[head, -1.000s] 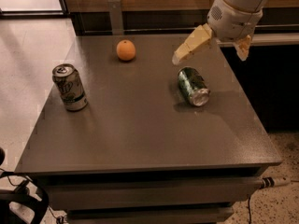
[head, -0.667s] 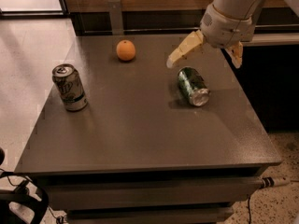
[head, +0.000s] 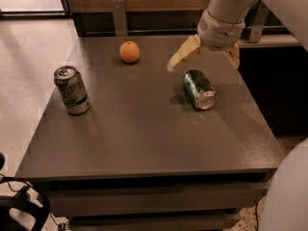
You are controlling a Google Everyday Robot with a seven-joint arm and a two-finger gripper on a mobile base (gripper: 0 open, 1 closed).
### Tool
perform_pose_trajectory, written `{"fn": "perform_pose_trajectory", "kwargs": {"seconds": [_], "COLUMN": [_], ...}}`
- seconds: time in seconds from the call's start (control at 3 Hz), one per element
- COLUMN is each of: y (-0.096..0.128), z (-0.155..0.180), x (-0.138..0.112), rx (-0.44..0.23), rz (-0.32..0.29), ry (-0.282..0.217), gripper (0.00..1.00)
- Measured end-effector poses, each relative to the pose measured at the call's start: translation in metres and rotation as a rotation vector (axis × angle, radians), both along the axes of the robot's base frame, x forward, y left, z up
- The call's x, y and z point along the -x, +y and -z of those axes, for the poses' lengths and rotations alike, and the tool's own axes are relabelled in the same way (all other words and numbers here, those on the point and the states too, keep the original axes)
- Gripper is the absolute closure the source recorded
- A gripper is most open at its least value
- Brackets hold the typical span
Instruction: Place green can upright
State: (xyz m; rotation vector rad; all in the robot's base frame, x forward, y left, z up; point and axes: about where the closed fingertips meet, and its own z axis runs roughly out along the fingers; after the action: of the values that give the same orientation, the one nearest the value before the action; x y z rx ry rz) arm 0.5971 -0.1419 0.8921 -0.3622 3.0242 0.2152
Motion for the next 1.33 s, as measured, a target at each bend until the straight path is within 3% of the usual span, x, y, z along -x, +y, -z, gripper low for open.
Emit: {"fn": "perform_pose_trajectory", "kwargs": {"seconds": [1.0,1.33], "y": [0.033,0.025], "z": [0.043,0.056], "x": [-0.023,-0.02], "rx": [0.019,0.04], "rz": [-0.064,-0.059], "ry": [0.032,0.055], "gripper": [0.0,0.0]}}
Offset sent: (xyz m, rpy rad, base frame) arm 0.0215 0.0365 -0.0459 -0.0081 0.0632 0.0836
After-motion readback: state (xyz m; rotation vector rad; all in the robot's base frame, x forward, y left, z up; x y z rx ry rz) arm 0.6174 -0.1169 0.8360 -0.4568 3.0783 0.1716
